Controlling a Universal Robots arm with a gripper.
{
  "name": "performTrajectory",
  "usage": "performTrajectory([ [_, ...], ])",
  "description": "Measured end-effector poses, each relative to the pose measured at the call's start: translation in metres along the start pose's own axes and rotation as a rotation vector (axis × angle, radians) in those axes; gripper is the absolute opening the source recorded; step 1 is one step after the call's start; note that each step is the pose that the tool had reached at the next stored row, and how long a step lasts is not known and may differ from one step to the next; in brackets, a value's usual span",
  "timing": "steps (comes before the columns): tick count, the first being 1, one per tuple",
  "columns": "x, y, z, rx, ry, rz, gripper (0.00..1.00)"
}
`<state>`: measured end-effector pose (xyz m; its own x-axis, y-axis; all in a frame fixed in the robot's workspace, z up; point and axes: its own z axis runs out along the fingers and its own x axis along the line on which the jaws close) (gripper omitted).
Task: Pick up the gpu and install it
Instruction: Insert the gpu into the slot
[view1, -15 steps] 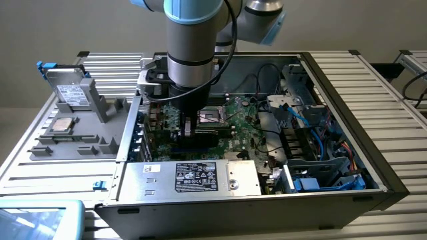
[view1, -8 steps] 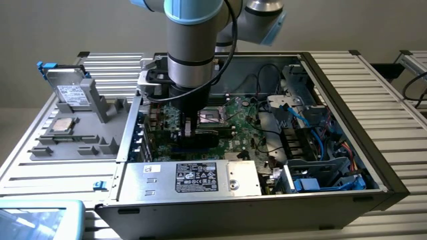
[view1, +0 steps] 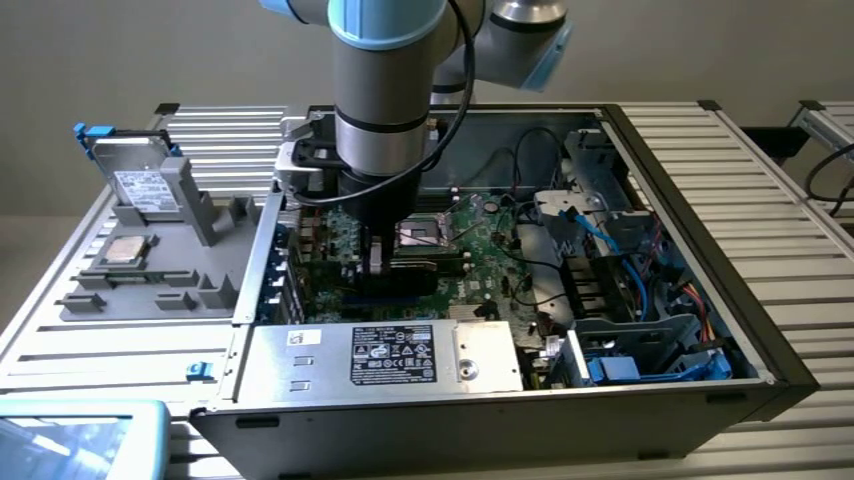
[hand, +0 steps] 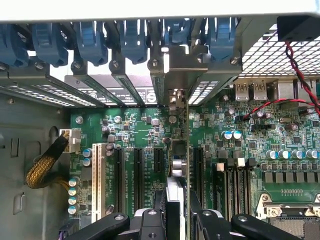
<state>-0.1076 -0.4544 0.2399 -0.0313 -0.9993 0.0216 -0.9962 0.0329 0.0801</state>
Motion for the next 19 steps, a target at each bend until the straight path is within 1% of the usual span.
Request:
performTrajectory([
  [19,0.0001,-0.0001,0.0016,0.0002,-0.0005,-0.001,0.29],
])
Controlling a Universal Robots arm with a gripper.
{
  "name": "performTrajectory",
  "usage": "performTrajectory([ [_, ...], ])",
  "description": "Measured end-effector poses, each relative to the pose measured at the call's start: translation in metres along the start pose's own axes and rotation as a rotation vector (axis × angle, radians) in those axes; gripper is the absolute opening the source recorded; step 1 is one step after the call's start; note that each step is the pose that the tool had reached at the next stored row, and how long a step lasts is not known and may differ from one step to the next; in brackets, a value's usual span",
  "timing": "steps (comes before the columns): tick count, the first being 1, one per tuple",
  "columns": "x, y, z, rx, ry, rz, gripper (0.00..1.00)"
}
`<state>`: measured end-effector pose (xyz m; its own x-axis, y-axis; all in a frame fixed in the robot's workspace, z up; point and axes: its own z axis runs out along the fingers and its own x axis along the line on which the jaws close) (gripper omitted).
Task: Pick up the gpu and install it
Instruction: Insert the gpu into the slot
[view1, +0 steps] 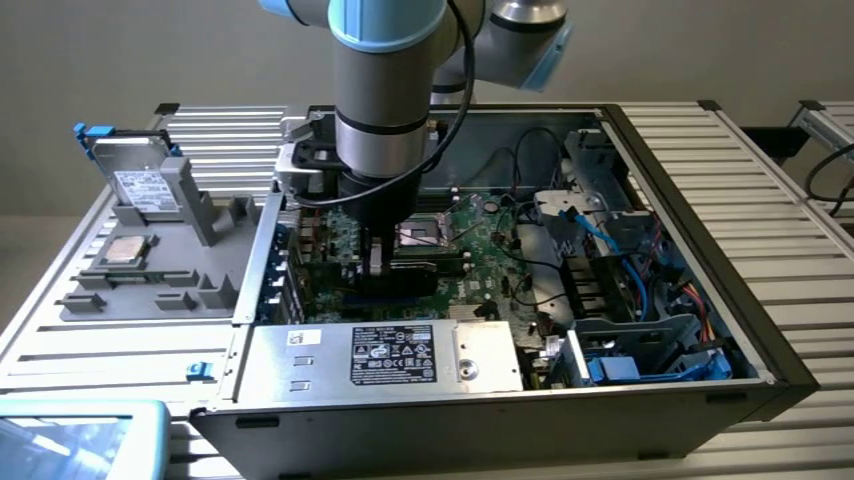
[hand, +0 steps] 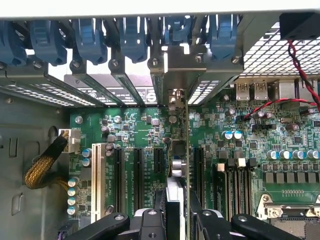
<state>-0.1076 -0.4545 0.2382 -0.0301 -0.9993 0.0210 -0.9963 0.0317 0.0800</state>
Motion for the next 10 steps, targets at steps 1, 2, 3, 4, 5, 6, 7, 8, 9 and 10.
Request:
performTrajectory([
  [1,0.0000,0.0000,0.0000,0.0000,0.0000,0.000,0.29],
  [2,0.0000,0.0000,0.0000,0.0000,0.0000,0.000,0.29],
  [3,0.0000,0.0000,0.0000,0.0000,0.0001,0.000,0.29],
  [4,0.0000,0.0000,0.0000,0.0000,0.0001,-0.001,0.29],
  [5,0.0001,0.0000,0.0001,0.0001,0.0001,-0.002,0.29],
  [6,0.0002,0.0000,0.0002,0.0001,0.0000,-0.004,0.29],
  [7,0.0003,0.0000,0.0002,0.0000,0.0002,-0.005,0.29],
  [8,0.0003,0.0000,0.0002,0.0000,0.0004,-0.005,0.29],
  [9,0.0003,0.0000,0.0002,0.0000,0.0006,-0.006,0.29],
  [10,0.0003,0.0000,0.0003,-0.0001,0.0007,-0.007,0.29],
])
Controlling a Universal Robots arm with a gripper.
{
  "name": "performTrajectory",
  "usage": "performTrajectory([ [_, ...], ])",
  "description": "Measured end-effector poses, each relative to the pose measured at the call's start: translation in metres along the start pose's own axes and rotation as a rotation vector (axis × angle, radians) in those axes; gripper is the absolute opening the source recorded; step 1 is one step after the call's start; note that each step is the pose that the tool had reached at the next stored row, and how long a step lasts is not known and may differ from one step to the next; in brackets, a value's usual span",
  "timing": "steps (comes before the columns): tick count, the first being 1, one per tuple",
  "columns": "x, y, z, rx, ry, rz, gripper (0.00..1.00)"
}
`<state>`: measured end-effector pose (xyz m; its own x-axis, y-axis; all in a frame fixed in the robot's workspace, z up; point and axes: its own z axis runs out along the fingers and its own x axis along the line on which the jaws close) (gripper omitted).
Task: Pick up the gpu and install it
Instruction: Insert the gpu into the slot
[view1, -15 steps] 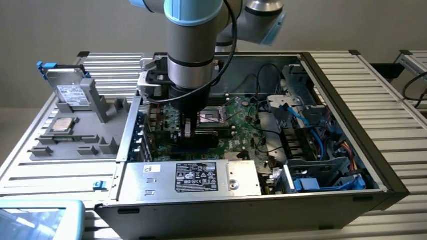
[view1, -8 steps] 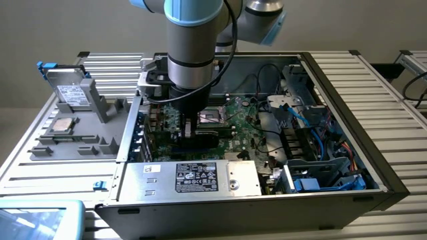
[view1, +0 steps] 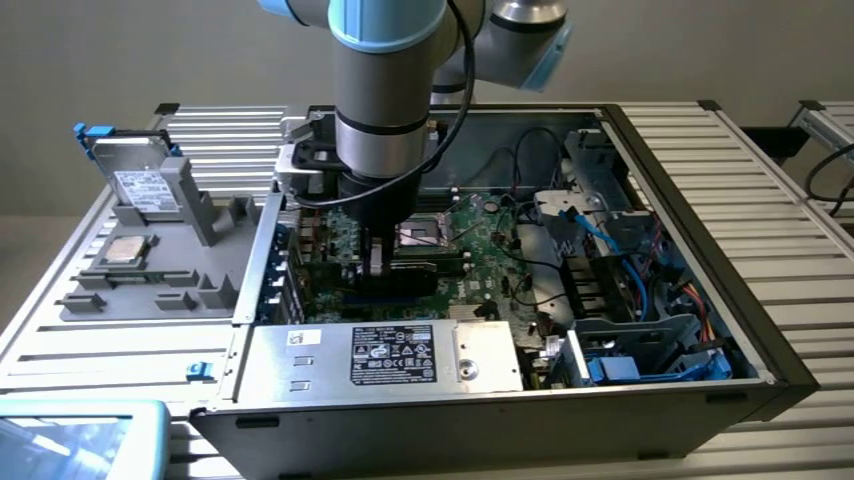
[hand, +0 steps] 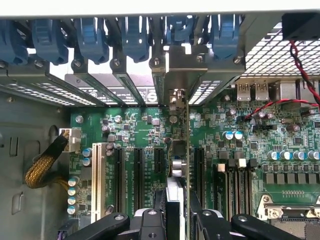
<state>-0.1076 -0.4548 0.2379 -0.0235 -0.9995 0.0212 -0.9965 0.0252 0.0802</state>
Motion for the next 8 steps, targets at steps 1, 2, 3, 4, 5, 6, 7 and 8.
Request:
performTrajectory([
  [1,0.0000,0.0000,0.0001,0.0000,0.0001,-0.001,0.29],
  [2,0.0001,0.0000,0.0002,0.0002,0.0000,-0.002,0.29],
  [3,0.0003,0.0001,0.0003,0.0002,-0.0001,-0.004,0.29],
  [4,0.0003,0.0000,0.0003,0.0002,0.0001,-0.006,0.29],
  [5,0.0003,0.0000,0.0003,0.0002,0.0002,-0.007,0.29],
  [6,0.0003,0.0000,0.0003,0.0002,0.0004,-0.007,0.29],
  [7,0.0003,0.0000,0.0003,0.0001,0.0005,-0.008,0.29],
  [8,0.0003,0.0000,0.0003,0.0001,0.0007,-0.008,0.29],
])
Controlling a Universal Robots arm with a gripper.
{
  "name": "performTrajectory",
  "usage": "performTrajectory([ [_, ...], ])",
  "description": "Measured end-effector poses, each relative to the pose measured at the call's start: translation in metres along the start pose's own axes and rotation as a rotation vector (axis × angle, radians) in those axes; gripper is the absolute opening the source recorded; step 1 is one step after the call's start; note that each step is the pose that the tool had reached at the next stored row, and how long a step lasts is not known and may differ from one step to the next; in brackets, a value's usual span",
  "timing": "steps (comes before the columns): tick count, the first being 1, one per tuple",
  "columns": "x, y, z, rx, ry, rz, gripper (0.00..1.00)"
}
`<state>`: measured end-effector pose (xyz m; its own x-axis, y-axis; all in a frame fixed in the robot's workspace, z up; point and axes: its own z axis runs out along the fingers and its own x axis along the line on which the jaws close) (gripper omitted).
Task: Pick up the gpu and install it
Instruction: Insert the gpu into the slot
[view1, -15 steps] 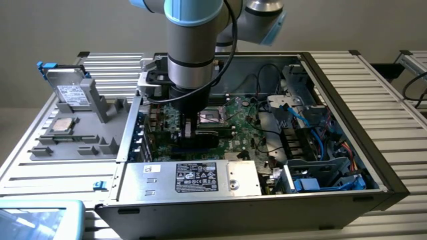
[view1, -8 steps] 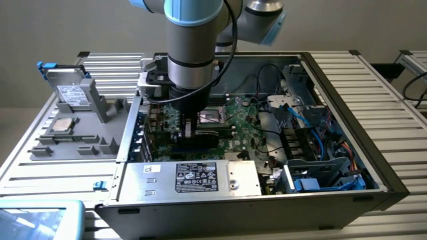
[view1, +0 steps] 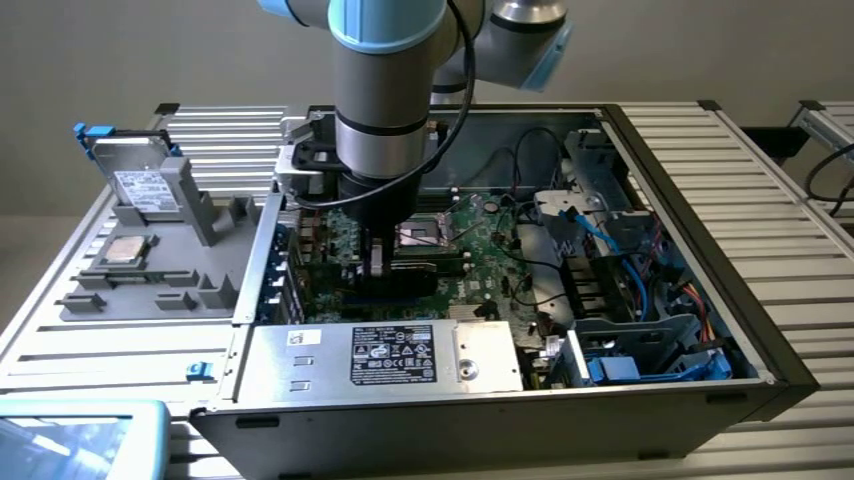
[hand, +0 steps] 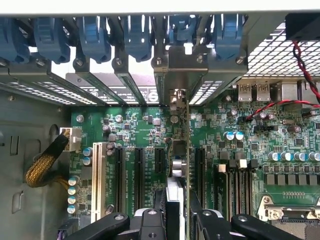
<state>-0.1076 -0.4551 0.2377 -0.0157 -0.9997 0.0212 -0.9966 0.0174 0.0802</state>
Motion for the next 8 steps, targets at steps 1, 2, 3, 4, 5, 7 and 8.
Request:
performTrajectory([
  [1,0.0000,0.0000,0.0000,0.0000,0.0000,0.000,0.29],
  [2,0.0000,0.0000,0.0003,0.0001,0.0000,-0.001,0.29],
  [3,0.0000,0.0000,0.0007,0.0002,-0.0001,-0.001,0.29],
  [4,0.0000,-0.0001,0.0009,0.0002,-0.0001,-0.001,0.29],
  [5,0.0000,-0.0001,0.0009,0.0000,0.0002,-0.002,0.29],
  [7,0.0000,-0.0001,0.0011,0.0001,0.0002,-0.002,0.29],
  [8,0.0000,-0.0001,0.0012,0.0001,0.0001,-0.002,0.29],
])
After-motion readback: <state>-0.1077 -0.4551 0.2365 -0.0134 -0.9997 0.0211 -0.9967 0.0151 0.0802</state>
